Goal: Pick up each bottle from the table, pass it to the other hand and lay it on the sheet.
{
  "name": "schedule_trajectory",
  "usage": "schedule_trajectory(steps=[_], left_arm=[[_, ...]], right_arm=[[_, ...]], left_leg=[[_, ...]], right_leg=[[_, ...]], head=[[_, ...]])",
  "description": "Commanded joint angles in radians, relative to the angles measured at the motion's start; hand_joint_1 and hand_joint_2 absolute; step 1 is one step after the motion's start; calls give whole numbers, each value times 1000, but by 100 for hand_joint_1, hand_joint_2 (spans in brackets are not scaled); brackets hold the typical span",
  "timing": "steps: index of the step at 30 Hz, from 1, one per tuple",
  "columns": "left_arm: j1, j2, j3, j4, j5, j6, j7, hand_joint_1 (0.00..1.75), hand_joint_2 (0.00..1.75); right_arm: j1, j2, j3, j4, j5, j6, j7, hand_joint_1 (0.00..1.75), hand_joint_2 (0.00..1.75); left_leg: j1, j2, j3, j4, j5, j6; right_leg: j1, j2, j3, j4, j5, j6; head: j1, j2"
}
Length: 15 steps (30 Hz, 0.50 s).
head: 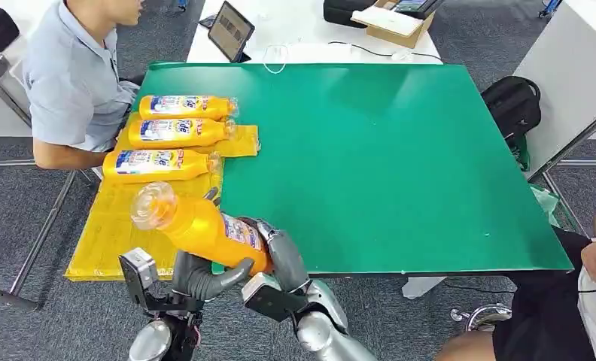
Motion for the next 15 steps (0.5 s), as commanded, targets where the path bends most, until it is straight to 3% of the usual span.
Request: schedule_trajectory(steps=[1, 6, 7, 8, 10, 15], left_arm=[[-53, -4, 5, 3, 57, 42, 24, 0, 175], [-67, 8, -5, 14, 121, 21, 60, 0, 175], [-67, 11, -9, 18, 128, 16, 63, 26, 175], [-69, 17, -17, 22, 140, 4, 68, 154, 175], [-65, 26, -27, 22, 162, -20, 79, 175, 175], [-62, 37, -23, 27, 206, -52, 104, 175, 175]], right_arm=[[4, 3, 139, 113, 1, -25, -15, 166, 175], [-8, -1, 154, 133, 7, -61, -11, 162, 175], [-12, -3, 157, 139, 10, -65, -11, 166, 175], [-20, -5, 162, 150, 23, -87, -9, 166, 175], [-35, -12, 173, 181, 75, -149, 14, 169, 175], [-60, -19, 186, 249, 151, -240, 37, 171, 175]], left_leg=[[1, -2, 5, -1, -2, -1], [1, -2, 4, 0, -2, -1], [0, -2, 3, -1, -1, -1], [1, -2, 4, 0, -1, -1], [1, -2, 6, -1, -2, -1], [1, -2, 5, -2, -1, -1]], right_leg=[[1, -2, 6, 0, -3, -2], [2, -2, 5, -1, -2, -2], [0, -2, 3, -1, -1, -2], [1, -3, 5, -1, -2, -2], [1, -2, 6, -1, -3, -2], [1, -2, 5, -2, -2, -2]], head=[[0, 0], [0, 0], [0, 0], [0, 0], [0, 0], [0, 0]])
